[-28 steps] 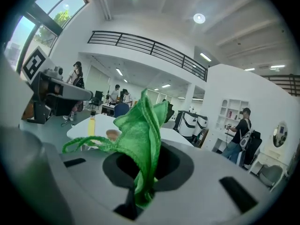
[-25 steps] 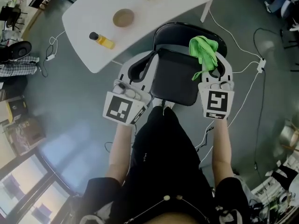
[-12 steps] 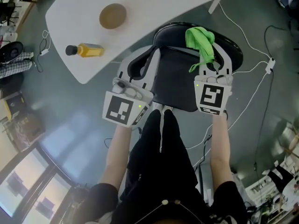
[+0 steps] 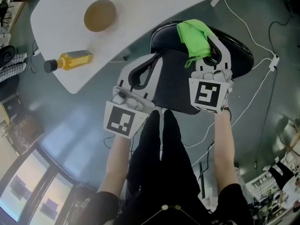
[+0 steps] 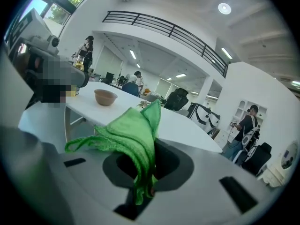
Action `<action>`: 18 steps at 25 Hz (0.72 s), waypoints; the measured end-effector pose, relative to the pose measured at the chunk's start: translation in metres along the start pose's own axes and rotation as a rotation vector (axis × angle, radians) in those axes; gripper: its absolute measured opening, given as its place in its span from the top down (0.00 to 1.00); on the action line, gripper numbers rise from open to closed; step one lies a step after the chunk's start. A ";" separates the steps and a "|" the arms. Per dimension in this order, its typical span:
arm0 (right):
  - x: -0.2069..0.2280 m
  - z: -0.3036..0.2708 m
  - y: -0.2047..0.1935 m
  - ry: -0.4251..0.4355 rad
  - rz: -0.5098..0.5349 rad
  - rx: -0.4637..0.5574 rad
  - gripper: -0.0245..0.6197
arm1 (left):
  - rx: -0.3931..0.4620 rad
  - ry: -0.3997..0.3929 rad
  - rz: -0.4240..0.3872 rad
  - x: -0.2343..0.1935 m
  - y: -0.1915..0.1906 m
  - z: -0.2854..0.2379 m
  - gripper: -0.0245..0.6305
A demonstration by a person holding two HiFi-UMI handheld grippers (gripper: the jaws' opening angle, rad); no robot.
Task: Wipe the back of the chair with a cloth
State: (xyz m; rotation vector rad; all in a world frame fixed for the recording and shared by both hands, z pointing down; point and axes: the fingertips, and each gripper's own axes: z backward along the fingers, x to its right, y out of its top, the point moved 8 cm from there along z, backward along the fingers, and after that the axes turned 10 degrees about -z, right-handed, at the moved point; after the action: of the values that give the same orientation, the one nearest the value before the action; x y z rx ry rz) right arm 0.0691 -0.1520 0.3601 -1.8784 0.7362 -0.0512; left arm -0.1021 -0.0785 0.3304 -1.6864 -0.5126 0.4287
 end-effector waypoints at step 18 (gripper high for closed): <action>-0.047 -0.028 -0.051 0.051 0.076 -0.105 0.90 | -0.020 0.005 0.017 -0.018 -0.030 0.016 0.95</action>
State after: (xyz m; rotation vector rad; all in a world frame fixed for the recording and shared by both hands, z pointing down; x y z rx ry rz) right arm 0.0443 -0.1390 0.4301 -1.9533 0.8595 -0.0126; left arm -0.1288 -0.0707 0.3567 -1.7113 -0.5004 0.4325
